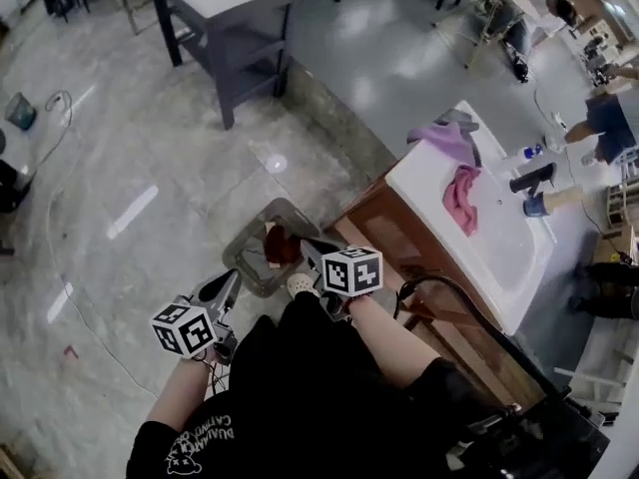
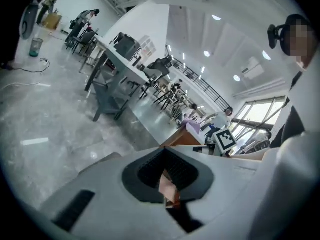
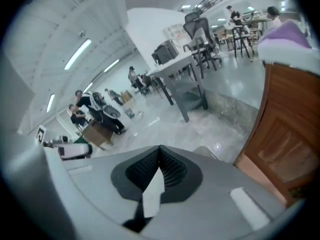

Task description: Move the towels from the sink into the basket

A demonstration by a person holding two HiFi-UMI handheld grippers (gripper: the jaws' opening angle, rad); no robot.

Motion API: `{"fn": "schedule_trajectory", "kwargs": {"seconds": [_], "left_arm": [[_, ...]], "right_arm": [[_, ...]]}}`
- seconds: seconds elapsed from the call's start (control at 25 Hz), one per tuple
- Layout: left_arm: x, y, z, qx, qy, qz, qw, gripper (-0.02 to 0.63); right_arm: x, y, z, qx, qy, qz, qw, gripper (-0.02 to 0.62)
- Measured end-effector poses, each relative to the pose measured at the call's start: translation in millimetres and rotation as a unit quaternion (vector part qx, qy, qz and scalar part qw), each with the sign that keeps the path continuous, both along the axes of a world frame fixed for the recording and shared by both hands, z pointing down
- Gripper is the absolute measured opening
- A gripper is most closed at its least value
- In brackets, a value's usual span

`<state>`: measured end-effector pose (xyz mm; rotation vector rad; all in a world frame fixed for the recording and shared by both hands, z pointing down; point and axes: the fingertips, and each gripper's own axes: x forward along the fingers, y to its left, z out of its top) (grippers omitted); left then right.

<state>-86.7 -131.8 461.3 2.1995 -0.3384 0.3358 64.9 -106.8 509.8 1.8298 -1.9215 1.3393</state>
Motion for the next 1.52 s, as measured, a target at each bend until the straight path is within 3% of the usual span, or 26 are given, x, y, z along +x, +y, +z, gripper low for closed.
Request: {"fn": "schedule_trajectory", "kwargs": {"seconds": [0.16, 0.28, 0.36, 0.44, 0.56, 0.68, 0.76, 1.08, 1.2, 1.52], "left_arm": [[9.9, 1.4, -53.0, 0.023, 0.047, 0.008, 0.9986, 0.005], [21.5, 5.2, -103.4, 0.05, 0.088, 0.025, 0.9946, 0.003], [32.4, 1.1, -143.2, 0.079, 0.119, 0.036, 0.9891, 0.004], [40.0, 0.6, -191.2, 0.117, 0.158, 0.046, 0.9795, 0.004], [43.9, 8.7, -267.1, 0.2, 0.205, 0.075, 0.9552, 0.005], [45.0, 13.9, -317.3, 0.275, 0.212, 0.105, 0.9318, 0.003], [46.9, 17.2, -330.0, 0.299, 0.207, 0.111, 0.9248, 0.003], [65.0, 48.8, -343.0, 0.282, 0.271, 0.132, 0.9107, 0.005], [72.7, 66.3, -342.1, 0.299, 0.274, 0.143, 0.9026, 0.005], [102.7, 114.4, -329.0, 0.268, 0.272, 0.222, 0.8972, 0.004]], "right_arm": [[-0.2, -1.0, -91.2, 0.081, 0.002, 0.025, 0.996, 0.005], [-12.9, 6.4, -169.9, 0.161, -0.017, 0.003, 0.987, 0.005], [-20.3, 8.9, -216.3, 0.207, -0.001, -0.022, 0.978, 0.005], [-25.0, 12.7, -253.6, 0.235, 0.029, -0.034, 0.971, 0.005], [-29.6, 18.6, -303.3, 0.269, 0.082, -0.04, 0.959, 0.005], [-26.3, 21.0, -334.1, 0.286, 0.14, -0.039, 0.947, 0.005], [-22.3, 25.9, -341.7, 0.29, 0.153, -0.032, 0.944, 0.005], [1.4, 68.6, -352.7, 0.301, 0.166, 0.012, 0.939, 0.005], [10.9, 90.5, -347.5, 0.282, 0.178, 0.032, 0.942, 0.005], [38.1, 146.9, -332.5, 0.251, 0.185, 0.097, 0.945, 0.006]]}}
